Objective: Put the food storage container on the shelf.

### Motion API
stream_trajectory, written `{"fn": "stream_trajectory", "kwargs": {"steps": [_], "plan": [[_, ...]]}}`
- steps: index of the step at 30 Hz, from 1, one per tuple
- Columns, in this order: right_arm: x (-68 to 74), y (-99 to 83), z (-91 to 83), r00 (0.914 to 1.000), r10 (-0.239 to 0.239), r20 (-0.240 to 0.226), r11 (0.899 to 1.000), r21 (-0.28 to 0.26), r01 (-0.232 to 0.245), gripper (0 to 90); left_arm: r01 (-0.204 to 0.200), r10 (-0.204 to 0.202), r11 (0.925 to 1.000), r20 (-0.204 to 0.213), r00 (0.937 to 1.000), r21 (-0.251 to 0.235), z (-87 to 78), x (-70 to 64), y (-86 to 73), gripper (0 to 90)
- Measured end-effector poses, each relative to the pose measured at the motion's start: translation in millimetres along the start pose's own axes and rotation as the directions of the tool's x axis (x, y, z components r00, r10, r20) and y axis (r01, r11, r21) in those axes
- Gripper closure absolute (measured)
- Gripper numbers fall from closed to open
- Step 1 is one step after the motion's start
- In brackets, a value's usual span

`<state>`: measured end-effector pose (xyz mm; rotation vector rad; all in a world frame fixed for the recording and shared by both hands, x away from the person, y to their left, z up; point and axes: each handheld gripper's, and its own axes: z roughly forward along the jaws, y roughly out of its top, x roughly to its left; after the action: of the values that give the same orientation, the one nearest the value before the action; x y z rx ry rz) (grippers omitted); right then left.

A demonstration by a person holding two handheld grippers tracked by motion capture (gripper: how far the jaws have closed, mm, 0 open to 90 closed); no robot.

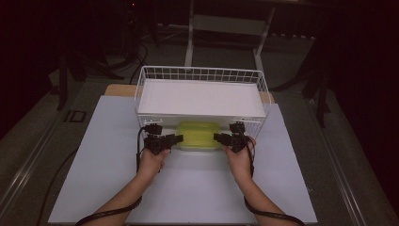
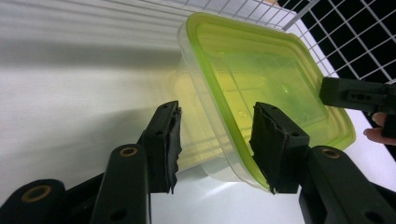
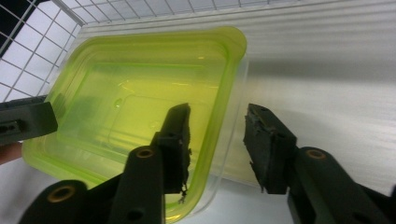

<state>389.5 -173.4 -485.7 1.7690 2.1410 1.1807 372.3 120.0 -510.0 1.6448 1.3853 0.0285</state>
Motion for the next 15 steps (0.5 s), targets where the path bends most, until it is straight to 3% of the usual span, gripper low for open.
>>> {"fn": "stream_trajectory", "kwargs": {"steps": [1, 2, 4, 5, 8, 9, 15], "plan": [[-4.1, -0.4, 2.1, 0.9985, -0.052, 0.016, 0.998, -0.040, 0.053, 57.9, 0.003, -0.003, 1.0000, -0.005, 1.0000, -0.010, -1.2, -0.7, -0.1, 50.8], [0.6, -1.8, -0.5, 0.9999, 0.000, 0.010, 1.000, -0.014, 0.000, 56.9, 0.005, -0.005, 0.9999, -0.006, 1.0000, -0.013, -2.5, -1.3, -0.1, 50.8], [2.3, -3.8, -2.3, 1.0000, -0.009, -0.001, 1.000, -0.028, 0.009, 55.5, 0.007, -0.007, 0.9995, -0.007, 0.9999, -0.031, -5.7, -3.3, -0.2, 50.7], [3.7, -4.9, -5.1, 0.9984, -0.052, 0.021, 0.997, -0.056, 0.053, 54.4, 0.008, -0.008, 0.9995, 0.001, 1.0000, -0.031, -7.2, -4.0, 0.1, 50.7], [6.3, -5.9, -9.0, 0.9973, -0.071, 0.017, 0.995, -0.067, 0.072, 54.1, 0.010, -0.009, 0.9996, 0.016, 0.9998, -0.028, -12.0, -6.3, 0.1, 50.5], [8.0, -6.7, -11.4, 0.9985, -0.055, 0.009, 0.996, -0.065, 0.055, 54.0, 0.008, -0.007, 0.9997, 0.018, 0.9998, -0.024, -13.7, -7.1, -0.1, 50.2], [19.1, -13.3, -25.0, 0.9939, -0.109, -0.018, 0.991, -0.077, 0.107, 53.7, -0.028, 0.028, 0.9995, 0.009, 0.9996, -0.013, -25.2, -14.4, -5.9, 50.2]]}}
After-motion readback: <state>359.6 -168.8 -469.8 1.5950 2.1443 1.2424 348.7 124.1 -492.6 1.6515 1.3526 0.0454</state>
